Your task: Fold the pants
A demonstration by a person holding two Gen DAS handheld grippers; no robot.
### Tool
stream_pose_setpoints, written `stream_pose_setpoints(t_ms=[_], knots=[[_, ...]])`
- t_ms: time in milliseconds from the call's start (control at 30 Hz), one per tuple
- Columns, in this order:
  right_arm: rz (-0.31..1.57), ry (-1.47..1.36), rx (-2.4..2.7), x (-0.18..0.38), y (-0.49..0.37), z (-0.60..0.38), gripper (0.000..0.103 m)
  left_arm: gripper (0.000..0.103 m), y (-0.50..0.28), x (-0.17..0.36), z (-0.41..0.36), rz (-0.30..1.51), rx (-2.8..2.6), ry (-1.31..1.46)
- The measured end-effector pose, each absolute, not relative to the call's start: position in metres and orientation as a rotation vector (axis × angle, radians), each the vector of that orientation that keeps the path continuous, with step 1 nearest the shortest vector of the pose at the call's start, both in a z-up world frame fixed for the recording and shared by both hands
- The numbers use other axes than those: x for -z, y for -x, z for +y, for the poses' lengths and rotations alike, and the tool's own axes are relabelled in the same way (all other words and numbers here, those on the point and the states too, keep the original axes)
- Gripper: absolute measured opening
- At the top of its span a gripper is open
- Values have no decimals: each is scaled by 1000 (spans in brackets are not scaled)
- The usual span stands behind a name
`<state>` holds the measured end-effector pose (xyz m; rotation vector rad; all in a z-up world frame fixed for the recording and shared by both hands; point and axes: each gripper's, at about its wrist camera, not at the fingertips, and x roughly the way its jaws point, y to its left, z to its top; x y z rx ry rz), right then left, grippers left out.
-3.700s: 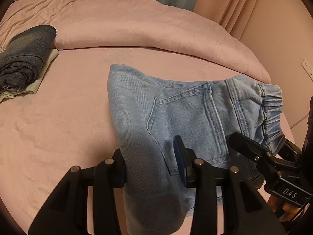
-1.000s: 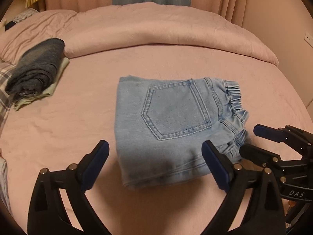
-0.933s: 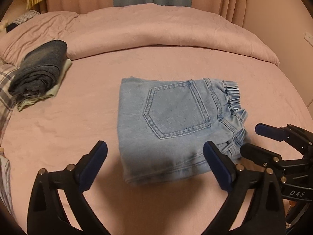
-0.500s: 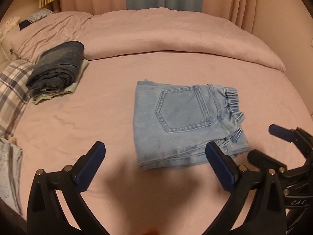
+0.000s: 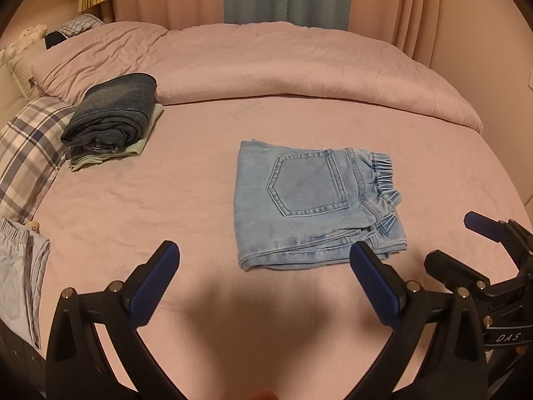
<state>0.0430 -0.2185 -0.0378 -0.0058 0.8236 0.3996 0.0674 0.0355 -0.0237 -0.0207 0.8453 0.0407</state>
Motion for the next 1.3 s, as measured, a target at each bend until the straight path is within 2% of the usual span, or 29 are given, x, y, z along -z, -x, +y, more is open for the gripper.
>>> stream_pose_setpoints(t_ms=[500,1300], knots=[[796,8,-387,17,-24,-218,102,102,-45,11,32,822,-78,11],[811,12,-379,19,-18,-215,102,102,-39,10,27,828,-78,8]])
